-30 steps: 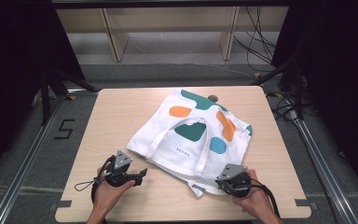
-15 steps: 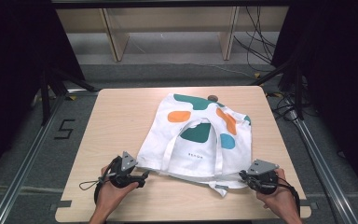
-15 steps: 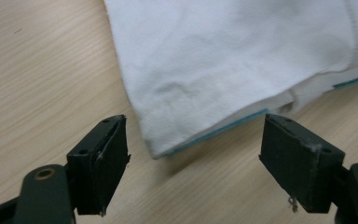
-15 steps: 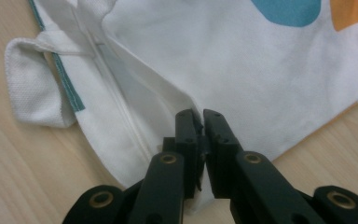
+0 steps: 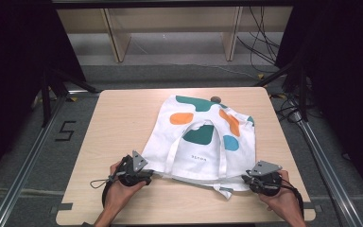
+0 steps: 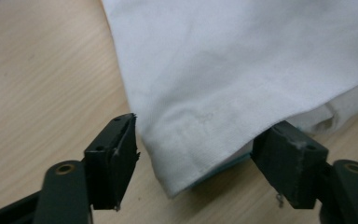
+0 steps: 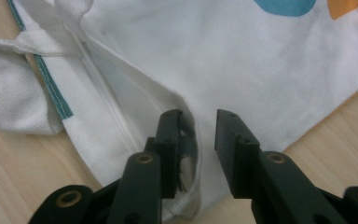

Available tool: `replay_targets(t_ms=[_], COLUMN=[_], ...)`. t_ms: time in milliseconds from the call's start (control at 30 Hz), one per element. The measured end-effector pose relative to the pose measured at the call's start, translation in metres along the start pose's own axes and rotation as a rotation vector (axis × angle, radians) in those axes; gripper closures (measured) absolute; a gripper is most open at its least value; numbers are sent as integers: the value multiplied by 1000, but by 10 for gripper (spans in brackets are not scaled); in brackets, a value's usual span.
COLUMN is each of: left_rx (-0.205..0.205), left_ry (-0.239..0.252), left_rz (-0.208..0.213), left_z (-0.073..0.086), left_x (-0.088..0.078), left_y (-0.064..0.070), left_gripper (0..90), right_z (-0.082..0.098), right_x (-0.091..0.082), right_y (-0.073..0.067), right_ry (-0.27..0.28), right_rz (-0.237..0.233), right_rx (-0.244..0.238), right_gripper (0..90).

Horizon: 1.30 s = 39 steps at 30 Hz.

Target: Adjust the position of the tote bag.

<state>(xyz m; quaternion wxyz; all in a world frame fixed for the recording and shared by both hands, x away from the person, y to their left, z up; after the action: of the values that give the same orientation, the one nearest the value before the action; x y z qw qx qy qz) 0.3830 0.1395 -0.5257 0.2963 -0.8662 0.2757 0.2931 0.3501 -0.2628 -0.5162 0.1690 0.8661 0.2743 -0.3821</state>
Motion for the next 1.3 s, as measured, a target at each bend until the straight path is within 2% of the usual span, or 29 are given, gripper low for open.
replay_targets(t_ms=[100, 167, 300, 333, 433, 467, 500, 600, 667, 700, 767, 833, 867, 900, 933, 967, 1033, 1133, 1233, 1267, 1300], left_rx=[65, 92, 101, 97, 89, 100, 129, 160, 173, 174, 183, 181, 186, 186, 198, 197, 213, 209, 193, 172, 170], left_ry=[11, 12, 20, 51, 88, 93, 96, 99, 100, 115, 114, 99, 107, 107, 103, 112, 112, 116, 108, 111, 110], left_rz=[-4, 2, 15, 7, 53, 69, 74, 72, 98, 117, 131, 148, 165, 165, 184, 184, 198, 211, 199, 208, 211], left_z=[-5, -9, -14, -15, -18, -18, -18, -18, -19, -18, -17, -16, -14, -14, -13, -12, -9, -5, -4, -3, -3], left_x=[1, 6, 13, 15, 18, 20, 20, 19, 15, 13, 8, 4, -3, -3, -10, -12, -19, -26, -26, -26, -24], left_y=[3, 6, 4, 3, 3, 3, 1, 4, 7, 10, 15, 19, 25, 25, 32, 36, 43, 50, 48, 48, 47], left_gripper=[363, 389, 449, 469, 625, 681, 722, 827, 845, 853, 862, 863, 863, 863, 863, 863, 861, 855, 840, 826, 805], right_z=[0, 0, 0, 0, 0, 0, 0, 0, 0, 1, 1, 2, 3, 3, 3, 3, 3, 0, -2, -1, 1], right_x=[1, 1, 2, 2, 3, 3, 3, 3, 3, 4, 4, 4, 4, 4, 4, 5, 6, 8, 8, 9, 11], right_y=[1, 1, 2, 2, 2, 2, 2, 3, 3, 4, 7, 8, 11, 11, 13, 14, 16, 18, 17, 16, 16], right_ry=[0, 1, -2, -1, 2, 2, 3, 3, 2, 1, -1, -1, 0, 0, -3, 0, 1, 8, 6, -5, -18], right_rz=[4, 6, 8, 4, 6, 4, 0, 3, 10, 16, 31, 30, 23, 23, 15, 12, 15, 31, 27, 22, 14], right_rx=[6, 10, 10, 13, 14, 16, 16, 14, 5, 5, -7, 1, 5, 5, -2, -14, -31, -42, -46, -45, -41], right_gripper=[671, 661, 651, 650, 647, 644, 640, 629, 623, 621, 621, 623, 654, 654, 718, 745, 771, 803, 787, 739, 688])
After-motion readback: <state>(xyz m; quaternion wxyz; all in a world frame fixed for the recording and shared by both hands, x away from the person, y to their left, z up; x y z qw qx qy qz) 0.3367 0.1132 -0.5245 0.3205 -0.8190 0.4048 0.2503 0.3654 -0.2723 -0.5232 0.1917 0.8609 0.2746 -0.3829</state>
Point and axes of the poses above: each handheld gripper's, and its own axes: x roughly forward along the jaws, z roughly out of its underside, y roughly to its right, the point moved 4 cm from there along x, roughly forward along the jaws, and after that the axes turned 10 degrees about x, right-handed, at the moved point
